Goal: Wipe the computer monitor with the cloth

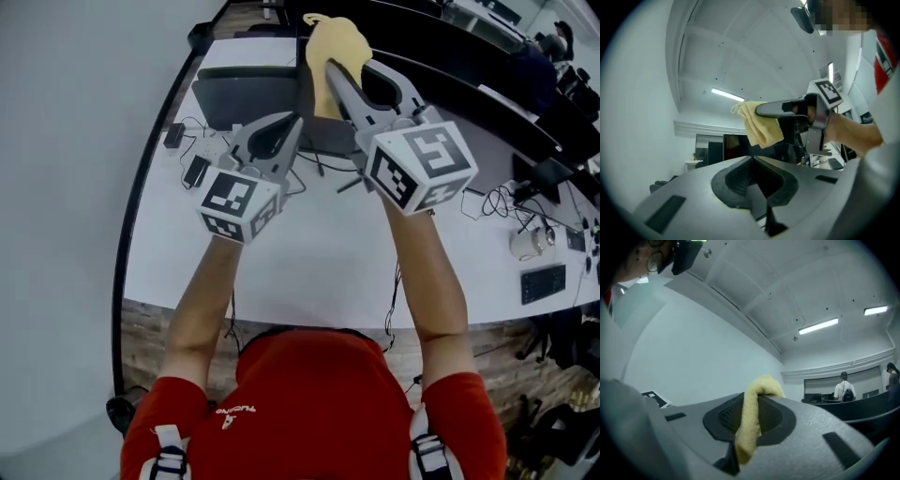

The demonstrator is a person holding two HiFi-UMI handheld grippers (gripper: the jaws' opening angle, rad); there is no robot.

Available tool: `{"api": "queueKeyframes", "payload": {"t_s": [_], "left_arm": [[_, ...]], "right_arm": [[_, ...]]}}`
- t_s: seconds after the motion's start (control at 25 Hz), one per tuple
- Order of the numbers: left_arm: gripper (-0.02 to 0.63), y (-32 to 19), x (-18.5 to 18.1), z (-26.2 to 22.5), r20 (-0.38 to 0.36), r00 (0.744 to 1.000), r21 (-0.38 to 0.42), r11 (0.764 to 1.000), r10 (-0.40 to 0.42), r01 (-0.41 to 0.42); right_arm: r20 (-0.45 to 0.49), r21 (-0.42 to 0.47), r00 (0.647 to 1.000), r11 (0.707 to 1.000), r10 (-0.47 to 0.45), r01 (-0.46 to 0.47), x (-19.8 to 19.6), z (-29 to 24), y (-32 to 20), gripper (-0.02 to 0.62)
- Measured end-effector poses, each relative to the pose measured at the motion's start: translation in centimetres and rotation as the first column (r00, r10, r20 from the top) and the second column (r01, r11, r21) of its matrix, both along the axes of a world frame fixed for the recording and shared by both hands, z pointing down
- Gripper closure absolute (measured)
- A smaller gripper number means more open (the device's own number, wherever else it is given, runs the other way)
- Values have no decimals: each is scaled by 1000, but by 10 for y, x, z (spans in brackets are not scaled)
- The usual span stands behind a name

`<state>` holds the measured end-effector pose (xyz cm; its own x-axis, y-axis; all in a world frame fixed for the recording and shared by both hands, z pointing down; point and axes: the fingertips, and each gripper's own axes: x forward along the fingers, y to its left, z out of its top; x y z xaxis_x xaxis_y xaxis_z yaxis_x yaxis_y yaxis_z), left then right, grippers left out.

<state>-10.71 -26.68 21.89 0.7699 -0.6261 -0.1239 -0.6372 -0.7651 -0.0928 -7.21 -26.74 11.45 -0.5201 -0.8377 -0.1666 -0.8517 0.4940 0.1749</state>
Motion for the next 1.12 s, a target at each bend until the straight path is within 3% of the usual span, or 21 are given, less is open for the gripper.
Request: {"api": "queueKeyframes", "payload": {"t_s": [0.44,0.8,1.12], "left_arm": [[595,-29,-9,-8,-8,996,3,996,85,-85],[595,-38,-15,2,-29,992,-10,993,121,-121],[595,-39,-21,7,-30,989,-9,989,145,-145]], "right_arm": [[-105,-98,987,987,120,-130,-21,-11,-83,537],[-356,-110,904,951,235,-290,-20,10,-113,537],[-412,-111,874,938,256,-327,-14,16,-113,535]]}}
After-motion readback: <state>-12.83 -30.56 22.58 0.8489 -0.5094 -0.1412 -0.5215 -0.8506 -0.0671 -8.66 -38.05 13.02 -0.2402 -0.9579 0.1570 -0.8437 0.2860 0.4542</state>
